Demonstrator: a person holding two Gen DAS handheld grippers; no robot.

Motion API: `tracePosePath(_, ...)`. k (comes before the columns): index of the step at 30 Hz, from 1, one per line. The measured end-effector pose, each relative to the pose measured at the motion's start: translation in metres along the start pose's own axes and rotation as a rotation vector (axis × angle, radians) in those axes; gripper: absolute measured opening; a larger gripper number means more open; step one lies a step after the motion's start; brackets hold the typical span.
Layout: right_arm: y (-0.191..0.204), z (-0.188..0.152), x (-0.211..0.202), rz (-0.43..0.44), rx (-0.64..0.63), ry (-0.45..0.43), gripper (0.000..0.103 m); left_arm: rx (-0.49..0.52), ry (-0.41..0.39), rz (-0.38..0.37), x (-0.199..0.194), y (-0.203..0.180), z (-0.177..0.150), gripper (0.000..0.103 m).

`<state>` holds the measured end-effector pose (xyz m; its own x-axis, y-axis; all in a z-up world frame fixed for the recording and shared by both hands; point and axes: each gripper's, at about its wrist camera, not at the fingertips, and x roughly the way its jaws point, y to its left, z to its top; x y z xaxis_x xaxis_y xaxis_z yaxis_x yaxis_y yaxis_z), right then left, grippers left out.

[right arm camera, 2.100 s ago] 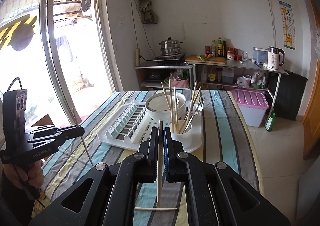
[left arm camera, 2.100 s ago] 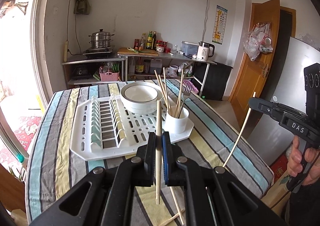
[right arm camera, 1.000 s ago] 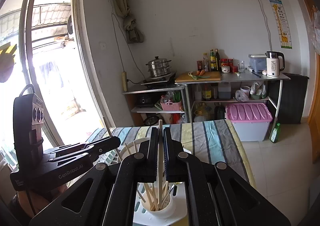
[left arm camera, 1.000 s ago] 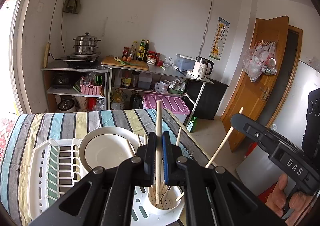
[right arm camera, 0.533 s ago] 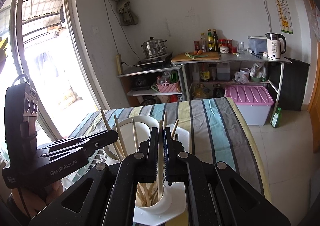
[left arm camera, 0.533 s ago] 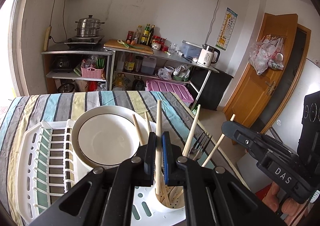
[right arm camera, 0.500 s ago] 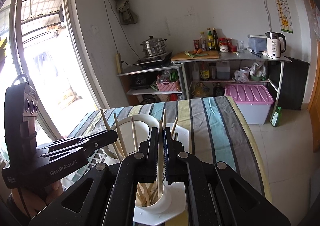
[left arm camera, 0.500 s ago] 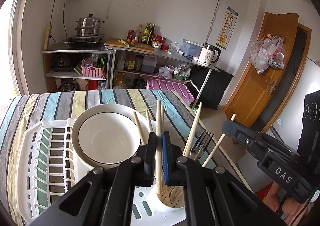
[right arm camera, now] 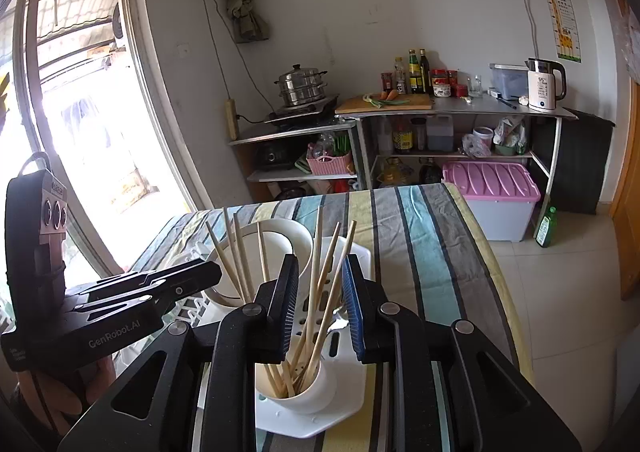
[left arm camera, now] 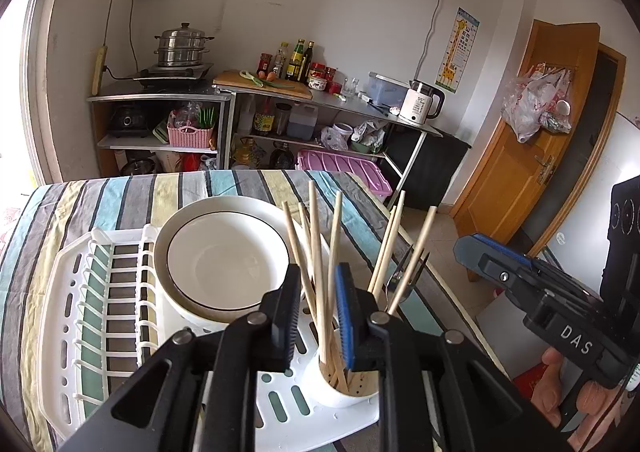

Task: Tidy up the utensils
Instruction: 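Lower the chopstick into the white cup and open the right tool, then move the open right tool back to the loose chopsticks on the cloth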

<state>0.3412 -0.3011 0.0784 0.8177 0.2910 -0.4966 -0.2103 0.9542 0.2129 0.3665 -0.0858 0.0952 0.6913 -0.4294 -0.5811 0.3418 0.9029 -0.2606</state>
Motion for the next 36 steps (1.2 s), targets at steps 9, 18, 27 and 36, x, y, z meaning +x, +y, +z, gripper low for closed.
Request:
tracePosePath(9,-0.001,-0.014,-0.031,0.013,0.033,-0.014,0.023,0.008,0.002,0.003,-0.027,0.007,-0.025,0.020)
tracePosePath(18,0.007,-0.067,-0.076,0.008,0.059,0.003,0.023,0.029,0.052,0.032,-0.066,0.015,-0.084,0.020)
tracePosePath(27,0.020,-0.117,-0.103,0.021,0.083,0.099,0.023,0.031,0.136,0.048,-0.081,0.021,-0.133,0.020)
tracePosePath(36,0.019,-0.157,-0.114,0.029,0.150,0.178,0.023,0.021,0.169,0.042,-0.092,0.018,-0.157,0.020)
